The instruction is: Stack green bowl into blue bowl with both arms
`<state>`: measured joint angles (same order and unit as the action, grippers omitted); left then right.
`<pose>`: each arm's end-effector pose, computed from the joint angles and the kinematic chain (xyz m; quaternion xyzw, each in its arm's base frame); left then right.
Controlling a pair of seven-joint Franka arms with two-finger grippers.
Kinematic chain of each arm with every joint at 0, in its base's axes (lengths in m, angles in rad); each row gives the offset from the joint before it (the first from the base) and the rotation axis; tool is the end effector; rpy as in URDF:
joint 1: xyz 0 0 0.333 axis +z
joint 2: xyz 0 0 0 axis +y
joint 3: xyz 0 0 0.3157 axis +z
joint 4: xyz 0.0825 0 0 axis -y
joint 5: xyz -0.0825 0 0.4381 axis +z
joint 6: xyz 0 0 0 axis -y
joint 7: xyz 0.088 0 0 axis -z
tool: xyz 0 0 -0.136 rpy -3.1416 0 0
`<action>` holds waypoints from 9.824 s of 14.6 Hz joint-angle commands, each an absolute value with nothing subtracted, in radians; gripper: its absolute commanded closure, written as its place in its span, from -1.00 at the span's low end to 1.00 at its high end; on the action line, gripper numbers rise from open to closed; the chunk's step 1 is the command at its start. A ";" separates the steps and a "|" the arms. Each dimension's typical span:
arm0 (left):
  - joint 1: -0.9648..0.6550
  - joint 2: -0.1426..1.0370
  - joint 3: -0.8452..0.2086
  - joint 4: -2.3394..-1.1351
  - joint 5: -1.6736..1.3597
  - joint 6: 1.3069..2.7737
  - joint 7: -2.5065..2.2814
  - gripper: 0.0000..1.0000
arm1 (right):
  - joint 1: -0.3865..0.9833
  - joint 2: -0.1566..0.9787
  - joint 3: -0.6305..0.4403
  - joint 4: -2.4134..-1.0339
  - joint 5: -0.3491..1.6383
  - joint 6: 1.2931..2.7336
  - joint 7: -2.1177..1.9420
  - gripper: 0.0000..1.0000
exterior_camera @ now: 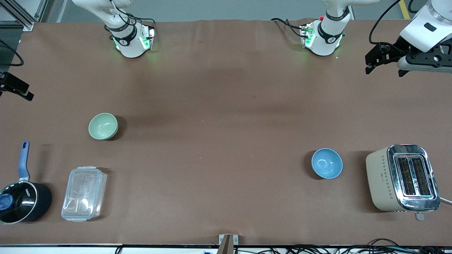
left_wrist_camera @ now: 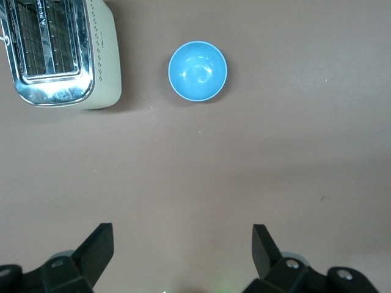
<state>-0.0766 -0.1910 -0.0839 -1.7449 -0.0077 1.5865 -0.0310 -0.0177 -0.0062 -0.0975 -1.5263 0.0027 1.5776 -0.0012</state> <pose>0.5425 -0.0926 0.6150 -0.9978 0.0641 -0.0163 0.0026 0.6056 -0.0699 0.6231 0.9980 -0.0569 0.0288 0.0000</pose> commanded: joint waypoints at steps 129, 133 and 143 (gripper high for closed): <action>-0.117 -0.057 -0.086 -1.635 0.018 1.626 -0.003 -1.00 | -0.044 0.117 0.318 -1.864 0.045 2.126 0.561 -0.32; -0.118 -0.057 -0.087 -1.635 0.018 1.626 -0.005 -1.00 | -0.057 0.045 0.220 -1.778 -0.049 1.950 0.459 -0.79; -0.104 -0.052 -0.074 -1.582 0.029 1.614 -0.006 -1.00 | -0.011 0.046 0.000 -1.378 -0.041 1.444 0.091 -1.00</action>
